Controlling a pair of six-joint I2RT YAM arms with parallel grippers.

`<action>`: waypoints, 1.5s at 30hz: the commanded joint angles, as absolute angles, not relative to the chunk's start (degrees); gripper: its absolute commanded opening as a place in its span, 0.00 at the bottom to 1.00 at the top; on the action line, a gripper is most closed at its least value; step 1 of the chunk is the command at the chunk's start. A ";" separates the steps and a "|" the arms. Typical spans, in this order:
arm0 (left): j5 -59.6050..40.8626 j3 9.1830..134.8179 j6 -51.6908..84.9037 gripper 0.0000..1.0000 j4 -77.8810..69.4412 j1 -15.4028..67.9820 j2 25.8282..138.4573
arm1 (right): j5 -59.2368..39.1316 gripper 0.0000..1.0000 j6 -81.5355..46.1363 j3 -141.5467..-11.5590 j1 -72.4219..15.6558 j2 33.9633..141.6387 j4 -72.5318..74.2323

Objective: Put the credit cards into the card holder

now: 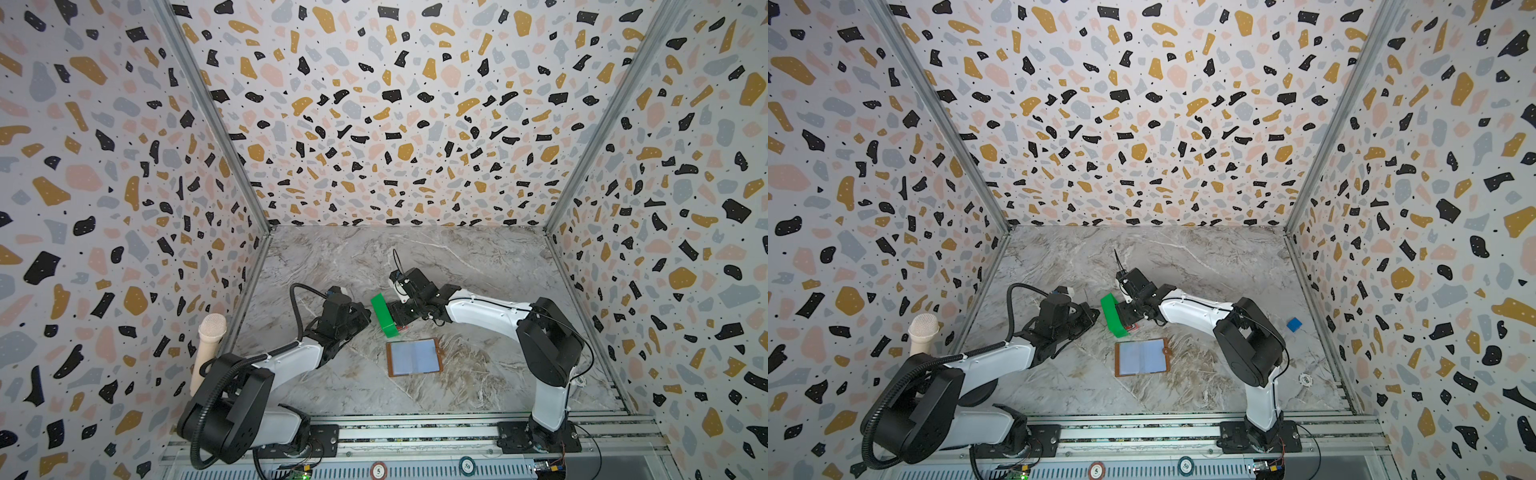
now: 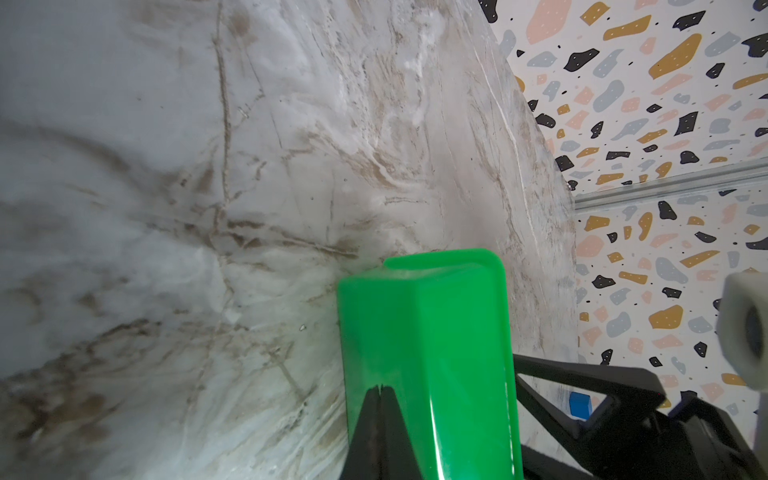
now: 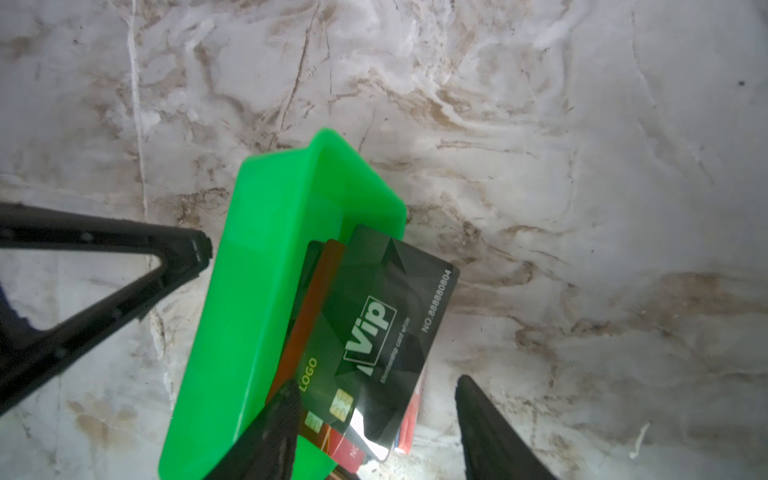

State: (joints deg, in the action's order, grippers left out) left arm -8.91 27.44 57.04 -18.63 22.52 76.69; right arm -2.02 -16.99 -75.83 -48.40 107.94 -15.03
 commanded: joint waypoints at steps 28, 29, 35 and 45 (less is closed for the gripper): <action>-7.25 25.22 52.47 0.07 -5.46 17.51 57.63 | -12.50 0.57 -19.68 -82.41 -49.31 110.96 -16.37; -7.29 25.22 52.44 0.07 -5.36 17.44 57.53 | -12.42 0.56 -19.73 -82.60 -49.37 111.24 -16.59; -7.56 24.79 52.21 0.07 -4.83 16.63 56.74 | -11.55 0.45 -19.78 -84.19 -50.16 112.65 -18.02; -9.20 23.56 52.11 0.07 -5.25 15.04 56.22 | -3.45 0.16 -20.74 -86.49 -53.03 115.51 -21.54</action>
State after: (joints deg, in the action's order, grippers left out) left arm -7.97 24.60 53.12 -4.14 15.73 56.86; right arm -8.23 -20.34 -84.93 -52.29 114.67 -17.54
